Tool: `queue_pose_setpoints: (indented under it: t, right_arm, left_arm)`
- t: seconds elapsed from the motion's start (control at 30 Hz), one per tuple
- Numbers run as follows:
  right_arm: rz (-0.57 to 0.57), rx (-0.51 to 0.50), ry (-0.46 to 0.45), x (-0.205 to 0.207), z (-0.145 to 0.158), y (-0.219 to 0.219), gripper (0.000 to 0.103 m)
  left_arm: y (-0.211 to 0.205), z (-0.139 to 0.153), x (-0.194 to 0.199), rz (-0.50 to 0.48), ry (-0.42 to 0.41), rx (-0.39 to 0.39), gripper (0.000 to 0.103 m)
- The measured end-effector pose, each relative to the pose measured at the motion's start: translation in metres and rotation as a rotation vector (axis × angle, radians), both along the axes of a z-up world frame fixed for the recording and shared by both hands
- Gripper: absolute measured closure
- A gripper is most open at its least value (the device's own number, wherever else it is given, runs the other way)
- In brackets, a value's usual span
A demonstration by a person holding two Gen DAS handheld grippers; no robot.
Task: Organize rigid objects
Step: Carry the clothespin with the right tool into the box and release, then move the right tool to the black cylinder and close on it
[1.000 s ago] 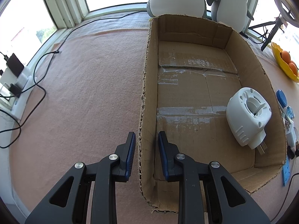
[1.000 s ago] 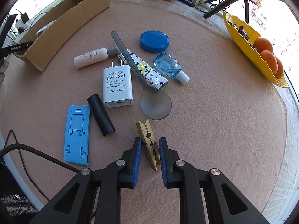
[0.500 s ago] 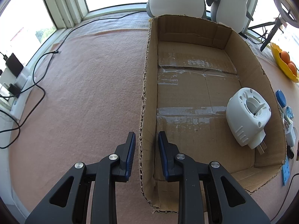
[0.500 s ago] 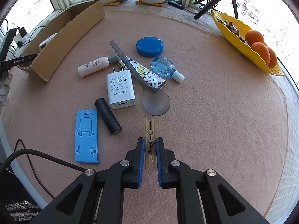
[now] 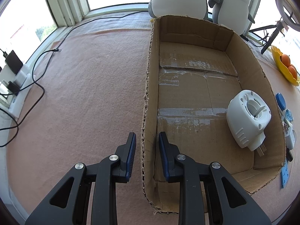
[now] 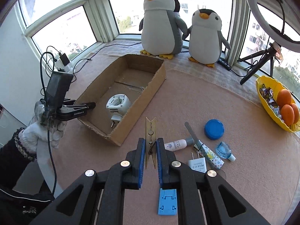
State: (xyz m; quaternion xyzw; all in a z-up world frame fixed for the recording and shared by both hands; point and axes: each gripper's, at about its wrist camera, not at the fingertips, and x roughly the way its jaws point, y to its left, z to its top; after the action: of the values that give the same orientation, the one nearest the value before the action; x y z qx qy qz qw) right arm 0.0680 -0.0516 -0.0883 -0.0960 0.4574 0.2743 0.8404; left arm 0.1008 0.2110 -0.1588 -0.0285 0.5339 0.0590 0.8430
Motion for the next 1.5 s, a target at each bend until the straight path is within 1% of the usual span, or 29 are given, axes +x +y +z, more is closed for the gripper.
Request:
queue_pose_setpoints:
  t: [0.17, 0.27, 0.47, 0.6, 0.63, 0.67, 0.73, 0.77, 0.9, 1.03, 1.23, 1.37, 1.5]
  right_arm:
    - [0.119, 0.024, 0.010, 0.005, -0.005, 0.074, 0.092]
    - [0.139, 0.033, 0.042, 0.011, -0.016, 0.101, 0.092]
    - [0.146, 0.016, 0.092, 0.024, -0.045, 0.131, 0.092]
    - [0.134, 0.009, 0.078, 0.026, -0.050, 0.135, 0.091]
    - [0.132, 0.014, 0.082, 0.026, -0.048, 0.133, 0.084]
    - [0.130, 0.024, 0.080, 0.025, -0.047, 0.131, 0.073]
    - [0.119, 0.036, 0.060, 0.023, -0.042, 0.127, 0.064]
    - [0.115, 0.039, 0.056, 0.022, -0.039, 0.125, 0.062]
    - [0.084, 0.062, 0.052, 0.019, -0.031, 0.112, 0.062]
    - [0.045, 0.076, 0.041, 0.013, -0.023, 0.088, 0.062]
    - [-0.046, 0.094, 0.038, 0.006, -0.012, 0.030, 0.062]
    - [-0.117, 0.083, 0.038, -0.002, -0.005, -0.016, 0.062]
    - [-0.174, 0.050, 0.053, -0.012, -0.007, -0.058, 0.062]
  left_arm:
    - [0.002, 0.000, -0.001, 0.000, -0.004, -0.010, 0.080]
    - [0.003, -0.001, -0.002, -0.001, -0.004, -0.014, 0.080]
    - [0.003, -0.001, -0.002, -0.001, -0.005, -0.020, 0.080]
    - [0.003, -0.001, -0.002, -0.002, -0.006, -0.019, 0.080]
    - [0.003, -0.001, -0.002, -0.003, -0.006, -0.018, 0.080]
    - [0.003, -0.001, -0.002, -0.003, -0.006, -0.019, 0.080]
    - [0.003, -0.001, -0.002, -0.004, -0.006, -0.019, 0.080]
    - [0.003, -0.001, -0.002, -0.004, -0.007, -0.019, 0.080]
    - [0.002, 0.000, -0.002, -0.005, -0.007, -0.013, 0.080]
    - [0.002, 0.000, -0.003, -0.004, -0.007, -0.016, 0.080]
    - [0.002, 0.000, -0.003, -0.007, -0.006, -0.012, 0.080]
    - [0.002, 0.000, -0.003, -0.009, -0.007, -0.010, 0.080]
    - [0.002, 0.000, -0.002, -0.011, -0.006, -0.003, 0.080]
